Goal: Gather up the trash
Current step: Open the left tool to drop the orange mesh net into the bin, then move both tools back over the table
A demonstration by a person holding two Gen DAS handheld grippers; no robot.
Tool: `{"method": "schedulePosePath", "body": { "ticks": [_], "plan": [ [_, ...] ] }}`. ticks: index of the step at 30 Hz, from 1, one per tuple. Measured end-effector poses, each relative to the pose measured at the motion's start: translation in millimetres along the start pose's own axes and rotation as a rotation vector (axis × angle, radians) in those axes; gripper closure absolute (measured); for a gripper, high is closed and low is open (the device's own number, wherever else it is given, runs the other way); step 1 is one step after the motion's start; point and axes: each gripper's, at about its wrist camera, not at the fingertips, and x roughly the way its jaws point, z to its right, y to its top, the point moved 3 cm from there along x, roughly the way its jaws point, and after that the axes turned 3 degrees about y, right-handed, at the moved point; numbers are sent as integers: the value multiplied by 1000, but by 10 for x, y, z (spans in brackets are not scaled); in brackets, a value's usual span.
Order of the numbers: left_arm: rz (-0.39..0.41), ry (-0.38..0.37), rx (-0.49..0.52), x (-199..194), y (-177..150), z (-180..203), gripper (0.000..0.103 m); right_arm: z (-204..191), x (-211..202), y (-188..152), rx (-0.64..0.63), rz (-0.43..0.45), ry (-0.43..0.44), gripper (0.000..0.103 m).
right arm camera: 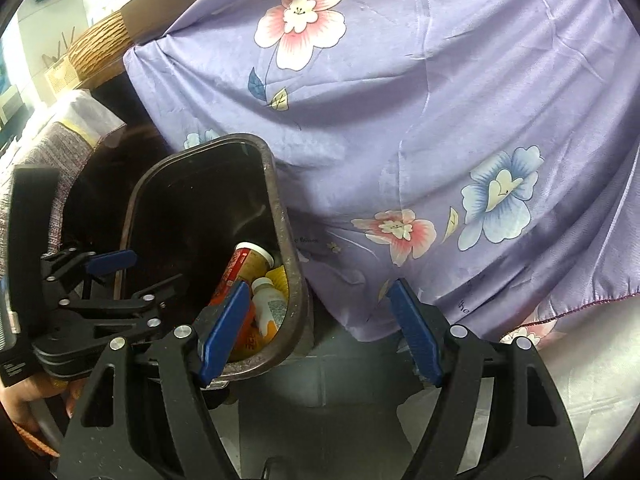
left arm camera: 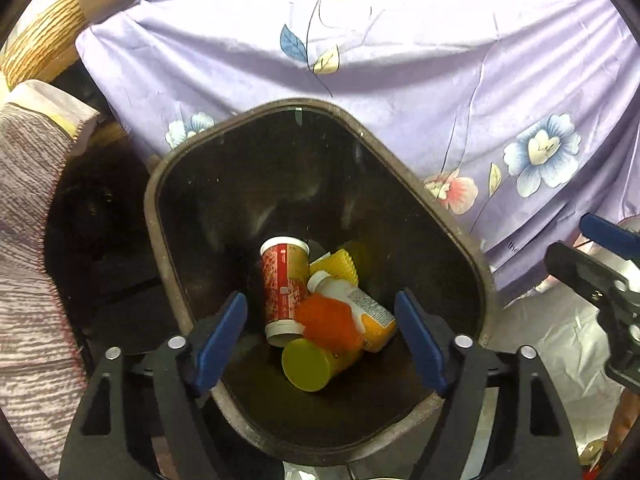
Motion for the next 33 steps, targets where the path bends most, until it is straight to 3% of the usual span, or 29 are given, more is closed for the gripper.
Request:
{"method": "schedulePosePath", "body": {
  "ticks": [9,12,18,25,33],
  "plan": [
    [101,-4,-63,-485,63,-76,20,50,-94,90,21,40,-33,30],
    [136,-10,-105,-730,63,-158,18,121,-148,149,57,69,-49,24],
    [230,-16,-123,-1328,9,-247,14,26,-191,246,91,87,0,23],
    [323,29,-128,-1981,-122,-490,7,-726,-311,436,-39,126,145,23],
    [339,201,-223,-2461,-455,-1313,6,-1776,-429,605,-244,143,312,22]
  ]
}}
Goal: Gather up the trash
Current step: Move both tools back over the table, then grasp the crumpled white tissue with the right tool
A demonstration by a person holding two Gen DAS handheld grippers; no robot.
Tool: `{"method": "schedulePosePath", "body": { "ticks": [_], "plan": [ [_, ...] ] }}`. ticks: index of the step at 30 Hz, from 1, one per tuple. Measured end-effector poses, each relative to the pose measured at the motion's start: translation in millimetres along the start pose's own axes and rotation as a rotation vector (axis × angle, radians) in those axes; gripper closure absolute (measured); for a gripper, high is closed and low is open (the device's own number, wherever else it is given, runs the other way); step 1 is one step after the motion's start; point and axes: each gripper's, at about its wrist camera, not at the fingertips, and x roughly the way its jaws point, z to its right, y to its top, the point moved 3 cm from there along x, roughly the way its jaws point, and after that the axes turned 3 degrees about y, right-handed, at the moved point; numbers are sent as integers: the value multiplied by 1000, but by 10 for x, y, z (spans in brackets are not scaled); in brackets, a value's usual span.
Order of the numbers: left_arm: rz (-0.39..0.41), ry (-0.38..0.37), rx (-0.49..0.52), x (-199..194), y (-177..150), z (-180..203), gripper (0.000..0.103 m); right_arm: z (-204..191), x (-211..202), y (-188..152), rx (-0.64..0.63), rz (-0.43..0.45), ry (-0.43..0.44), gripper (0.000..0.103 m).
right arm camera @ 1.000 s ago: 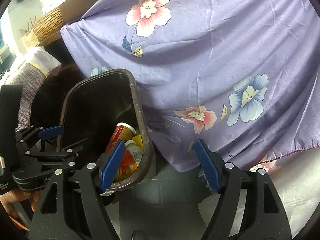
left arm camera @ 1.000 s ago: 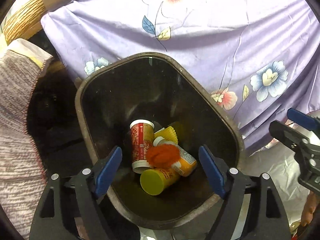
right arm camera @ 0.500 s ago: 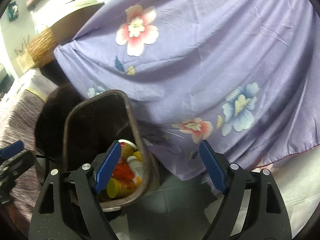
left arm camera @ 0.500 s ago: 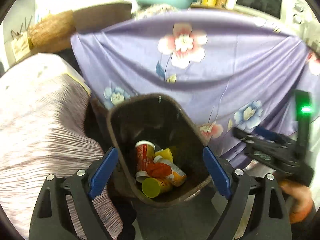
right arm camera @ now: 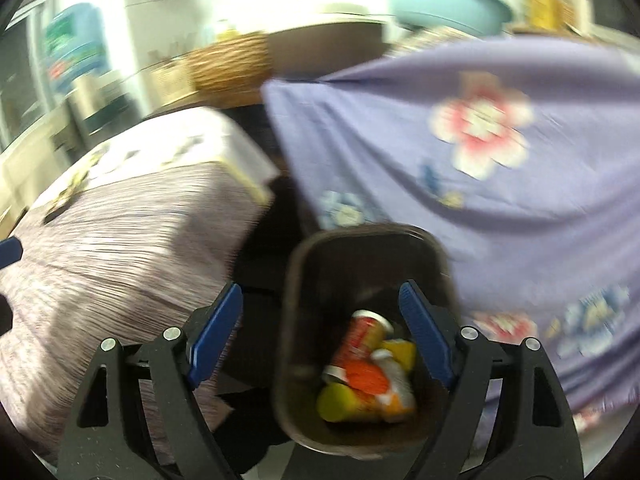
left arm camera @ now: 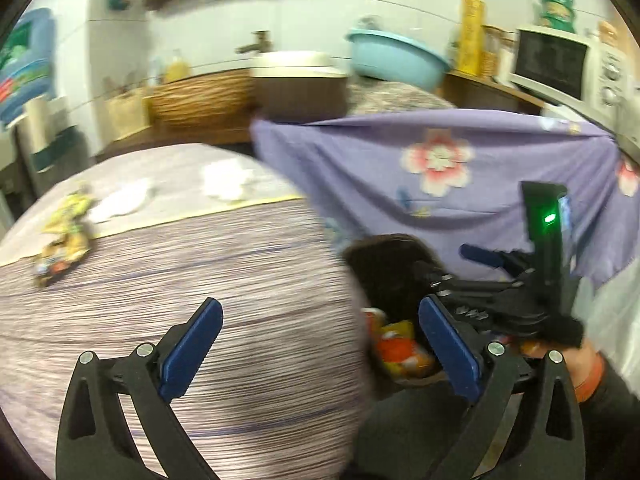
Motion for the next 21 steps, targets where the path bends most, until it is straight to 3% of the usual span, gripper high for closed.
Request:
{"method": "schedulePosePath", "body": {
  "ticks": [6,11,16,21],
  "plan": [
    [-32,207,-23,-111,-127,-905,6,-585,117,253,-113,-9,107,22],
    [-59,303,-81,-198,-217,-1568,6,-1021,347,495,-194,-49,177,22],
    [-93,319,-158,-155,-239,-2062,6,-1379,719,806,-261,-91,193,22],
    [-105,322,-190,-131,-281,-2268,6,-1572,1124,1103,-285,-135,174,22]
  ]
}}
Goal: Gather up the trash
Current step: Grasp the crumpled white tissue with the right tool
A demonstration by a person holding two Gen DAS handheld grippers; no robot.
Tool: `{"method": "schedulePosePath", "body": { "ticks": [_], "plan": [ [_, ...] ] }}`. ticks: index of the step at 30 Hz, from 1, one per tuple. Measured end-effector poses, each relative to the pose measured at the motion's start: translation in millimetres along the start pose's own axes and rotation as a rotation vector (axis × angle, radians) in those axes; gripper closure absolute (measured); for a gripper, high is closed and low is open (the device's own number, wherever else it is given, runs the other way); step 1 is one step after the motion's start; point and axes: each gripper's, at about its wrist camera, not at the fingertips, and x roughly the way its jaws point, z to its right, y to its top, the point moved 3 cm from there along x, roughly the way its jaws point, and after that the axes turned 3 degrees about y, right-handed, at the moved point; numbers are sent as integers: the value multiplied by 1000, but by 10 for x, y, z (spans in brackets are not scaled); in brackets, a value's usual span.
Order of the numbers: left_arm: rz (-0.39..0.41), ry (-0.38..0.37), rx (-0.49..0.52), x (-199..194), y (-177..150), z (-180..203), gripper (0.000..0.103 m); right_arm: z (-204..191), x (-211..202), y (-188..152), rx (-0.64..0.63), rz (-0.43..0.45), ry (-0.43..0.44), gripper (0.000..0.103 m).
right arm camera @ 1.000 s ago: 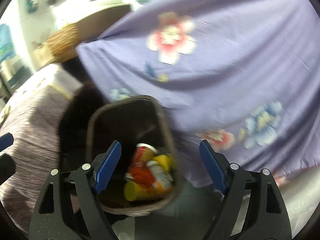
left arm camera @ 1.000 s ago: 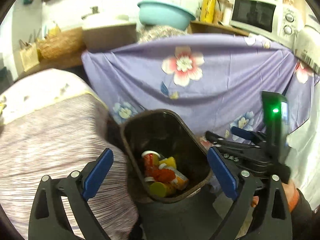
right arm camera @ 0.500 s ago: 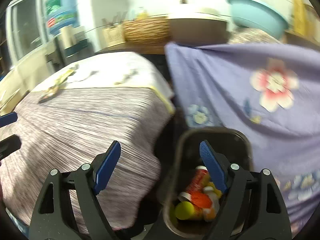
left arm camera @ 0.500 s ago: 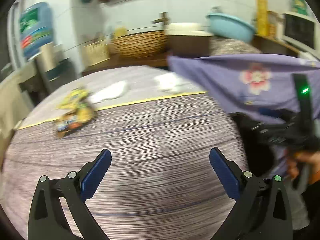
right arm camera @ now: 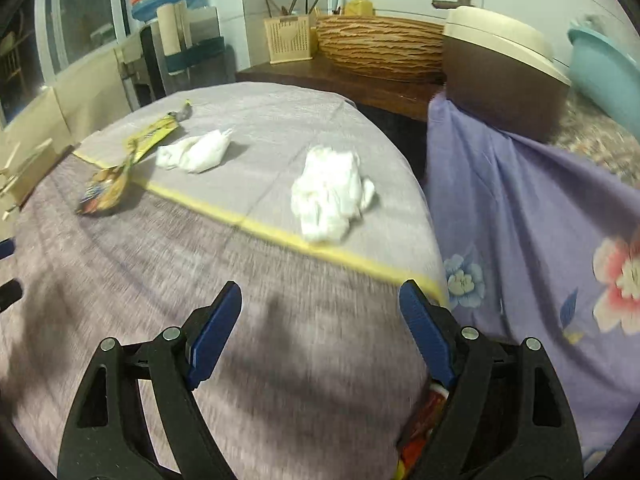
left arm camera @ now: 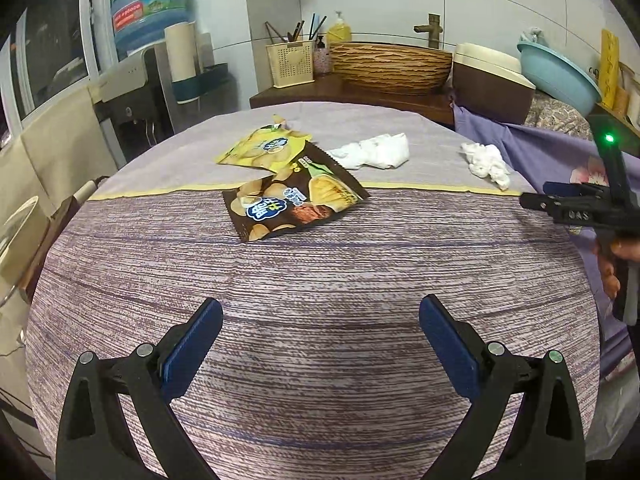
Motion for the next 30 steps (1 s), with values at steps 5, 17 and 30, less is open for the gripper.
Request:
{"method": "schedulePosePath", "body": {
  "ticks": [5,17,30],
  "plan": [
    [-24,-16,3,135,23,-74,6,59,375,274,29,-57,-9,22],
    [-51,-36,27,480,348,-120,6,83,683,535,35,-67,-77,67],
    [-79,-133,251,955,668,-187,6,34,232,384,27,8,-29,72]
  ]
}}
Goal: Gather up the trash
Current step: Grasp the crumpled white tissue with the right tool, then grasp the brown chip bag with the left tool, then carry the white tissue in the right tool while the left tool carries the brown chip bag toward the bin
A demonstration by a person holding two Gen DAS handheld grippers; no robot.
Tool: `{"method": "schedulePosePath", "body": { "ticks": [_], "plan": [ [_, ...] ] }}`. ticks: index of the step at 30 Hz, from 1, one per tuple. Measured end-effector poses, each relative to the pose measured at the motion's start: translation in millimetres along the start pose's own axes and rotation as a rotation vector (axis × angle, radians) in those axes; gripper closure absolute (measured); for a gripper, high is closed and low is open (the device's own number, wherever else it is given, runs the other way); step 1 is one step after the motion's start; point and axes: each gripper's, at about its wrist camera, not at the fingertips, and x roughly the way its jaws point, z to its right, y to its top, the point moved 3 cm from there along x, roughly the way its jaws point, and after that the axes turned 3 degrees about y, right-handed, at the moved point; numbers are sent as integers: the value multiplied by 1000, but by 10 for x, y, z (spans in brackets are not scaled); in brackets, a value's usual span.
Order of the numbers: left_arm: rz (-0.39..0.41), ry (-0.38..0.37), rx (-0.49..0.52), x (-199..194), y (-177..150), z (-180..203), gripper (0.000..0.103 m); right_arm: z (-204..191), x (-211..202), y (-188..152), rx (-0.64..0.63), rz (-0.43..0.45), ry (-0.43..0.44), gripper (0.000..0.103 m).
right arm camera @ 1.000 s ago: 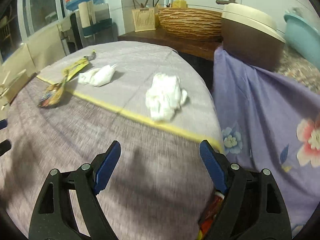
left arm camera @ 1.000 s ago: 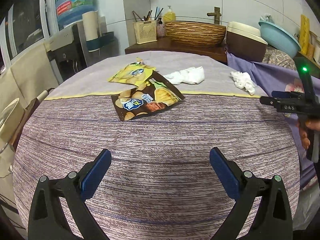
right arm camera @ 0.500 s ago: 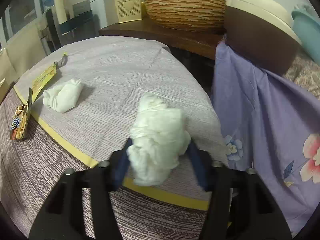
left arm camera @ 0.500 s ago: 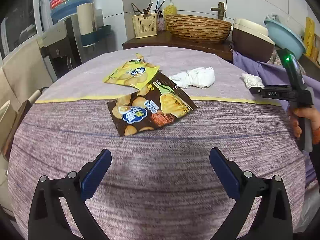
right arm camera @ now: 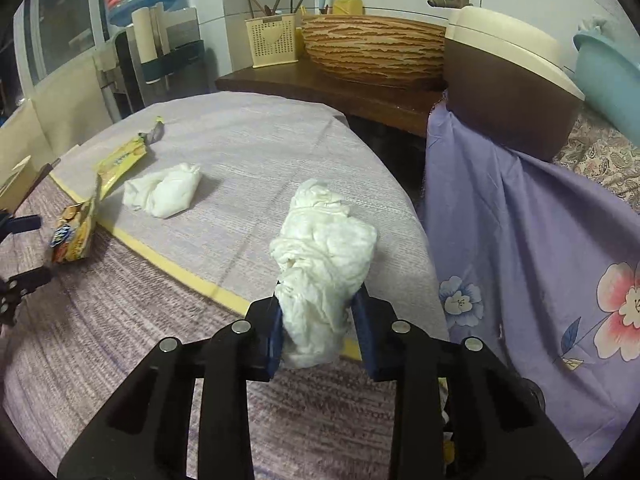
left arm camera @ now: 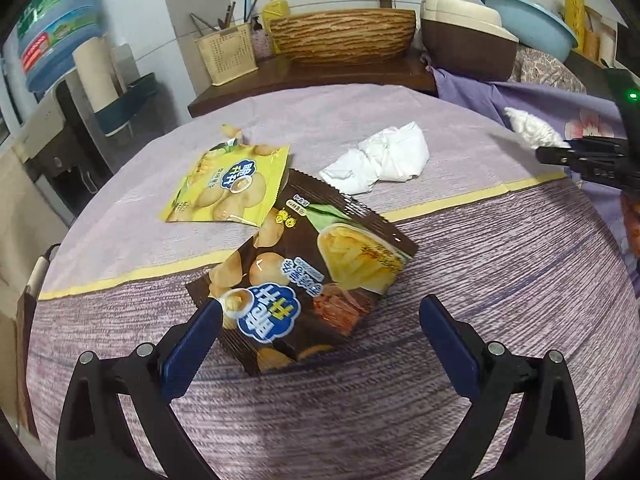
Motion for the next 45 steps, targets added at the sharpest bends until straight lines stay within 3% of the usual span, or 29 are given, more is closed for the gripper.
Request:
{"method": "schedulePosePath", "body": {
  "ticks": [4,16,20,22,24,27,30,41,45],
  "plan": [
    [-21,-130,-1,102,19,-55,6,-102,-138,-64,-17,11,22,72],
    [-50,-60,71,319,34,25,6,-271,-359,-322,-16,21,77,72],
    [-33,-95,-6,289,22,-22,33,-270,-416,-404,6,24,86,72],
    [-22,-118,-49,263,14,-46,41,-263,-451,-453,17,24,89,72],
    [-5,-110,-89,224,-4,-77,69,-254,-484,-499,27,23,94,72],
    [1,-112,-175,193,-52,-179,93,-240,-537,-574,46,27,107,72],
    [10,-125,-244,164,-106,-238,100,-226,-575,-650,55,32,107,71],
    [107,-59,-260,-383,-251,101,101,-167,-866,-936,64,84,105,72],
    [177,-95,-263,-698,-328,325,101,-111,-991,-1065,82,109,111,71]
  ]
}}
